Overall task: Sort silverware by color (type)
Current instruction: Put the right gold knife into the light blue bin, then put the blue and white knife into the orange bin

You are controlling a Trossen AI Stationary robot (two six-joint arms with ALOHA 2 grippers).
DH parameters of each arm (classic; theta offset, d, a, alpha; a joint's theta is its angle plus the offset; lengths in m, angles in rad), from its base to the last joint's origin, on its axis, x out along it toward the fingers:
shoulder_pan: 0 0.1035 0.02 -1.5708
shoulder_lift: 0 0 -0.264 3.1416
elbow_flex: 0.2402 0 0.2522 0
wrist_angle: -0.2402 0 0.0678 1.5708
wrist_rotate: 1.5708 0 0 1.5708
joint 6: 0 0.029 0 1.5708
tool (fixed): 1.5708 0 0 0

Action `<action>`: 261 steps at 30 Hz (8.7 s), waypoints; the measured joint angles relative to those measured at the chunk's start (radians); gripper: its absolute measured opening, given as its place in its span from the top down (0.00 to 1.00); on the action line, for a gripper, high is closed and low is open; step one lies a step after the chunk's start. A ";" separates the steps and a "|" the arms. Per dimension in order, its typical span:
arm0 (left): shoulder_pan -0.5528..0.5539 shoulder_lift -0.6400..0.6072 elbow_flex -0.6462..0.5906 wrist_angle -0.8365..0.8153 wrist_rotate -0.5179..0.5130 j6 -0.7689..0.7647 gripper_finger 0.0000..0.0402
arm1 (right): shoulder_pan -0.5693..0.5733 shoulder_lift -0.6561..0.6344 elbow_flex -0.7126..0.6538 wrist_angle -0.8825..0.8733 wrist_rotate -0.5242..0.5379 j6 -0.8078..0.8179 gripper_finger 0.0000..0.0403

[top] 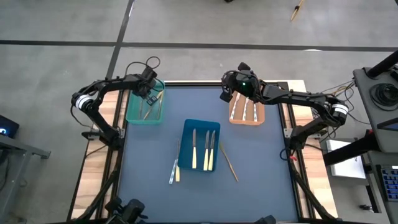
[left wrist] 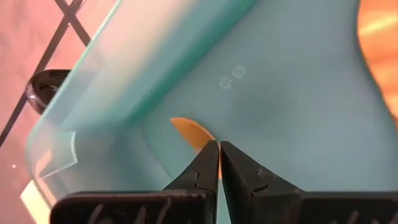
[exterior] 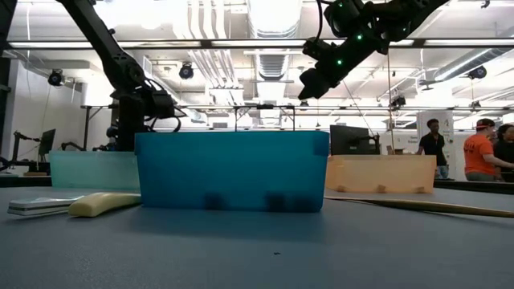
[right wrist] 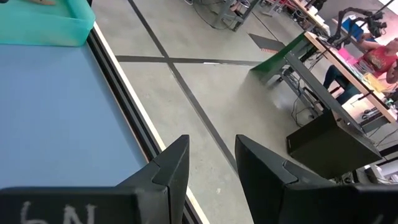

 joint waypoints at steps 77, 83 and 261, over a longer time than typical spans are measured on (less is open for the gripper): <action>-1.086 -0.542 -0.199 0.137 0.183 -0.657 1.00 | 0.573 -0.002 0.000 -0.478 -0.290 0.902 0.70; -1.179 -0.541 -0.201 0.131 0.183 -0.738 1.00 | 0.657 -0.002 0.000 -0.479 -0.288 0.971 0.70; -1.758 0.064 0.044 -0.225 -0.268 -1.471 0.71 | 0.833 -0.023 -0.003 -0.549 0.168 0.767 0.70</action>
